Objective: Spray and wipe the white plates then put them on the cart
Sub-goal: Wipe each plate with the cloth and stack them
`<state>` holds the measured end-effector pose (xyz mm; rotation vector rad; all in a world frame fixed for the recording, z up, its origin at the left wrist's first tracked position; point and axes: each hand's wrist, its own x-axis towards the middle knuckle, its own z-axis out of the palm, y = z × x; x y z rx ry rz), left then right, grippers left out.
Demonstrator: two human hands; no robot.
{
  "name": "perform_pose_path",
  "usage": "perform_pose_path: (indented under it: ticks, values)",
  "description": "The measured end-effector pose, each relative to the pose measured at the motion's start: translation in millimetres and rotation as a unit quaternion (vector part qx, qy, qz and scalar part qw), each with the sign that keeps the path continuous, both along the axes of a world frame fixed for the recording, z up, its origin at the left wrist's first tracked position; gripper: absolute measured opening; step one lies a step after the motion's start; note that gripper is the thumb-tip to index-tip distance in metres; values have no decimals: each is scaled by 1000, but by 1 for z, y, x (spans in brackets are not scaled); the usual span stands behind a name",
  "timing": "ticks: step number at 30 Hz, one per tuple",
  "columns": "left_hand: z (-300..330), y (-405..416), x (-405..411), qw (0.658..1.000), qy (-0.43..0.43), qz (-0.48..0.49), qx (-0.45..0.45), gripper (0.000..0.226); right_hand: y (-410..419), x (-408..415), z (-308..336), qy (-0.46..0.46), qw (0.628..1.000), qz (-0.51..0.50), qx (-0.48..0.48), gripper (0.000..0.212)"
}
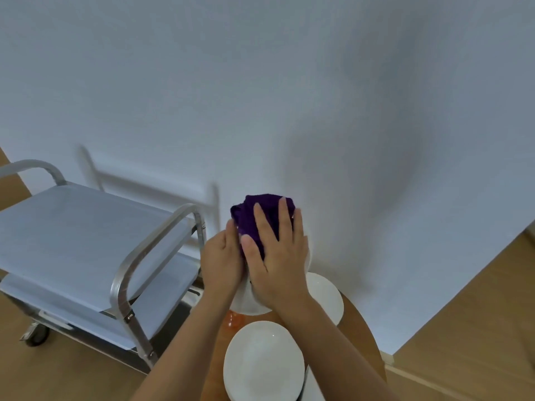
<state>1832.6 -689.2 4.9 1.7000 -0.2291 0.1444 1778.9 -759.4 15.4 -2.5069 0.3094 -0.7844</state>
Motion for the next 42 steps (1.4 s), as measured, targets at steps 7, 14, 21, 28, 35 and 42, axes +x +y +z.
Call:
perform_pose_path:
  ticks: [7,14,21,28,35,42]
  values:
    - [1,7,-10,999,-40,32,-10,53,-14,10,14,-46,998,-52,0,60]
    - [12,25,-7,991,43,60,-107,53,-64,3,15,-80,909,-8,409,59]
    - [11,15,-12,971,147,81,-171,52,-61,-11,-7,-90,886,-18,455,63]
    - [14,6,-7,921,253,107,-277,39,-52,-31,-38,-188,820,-3,540,58]
    - [21,14,-24,879,301,-161,-332,59,-91,-32,-7,-198,767,36,610,49]
    - [33,41,3,776,390,-387,-310,92,-121,-46,12,-96,830,104,539,36]
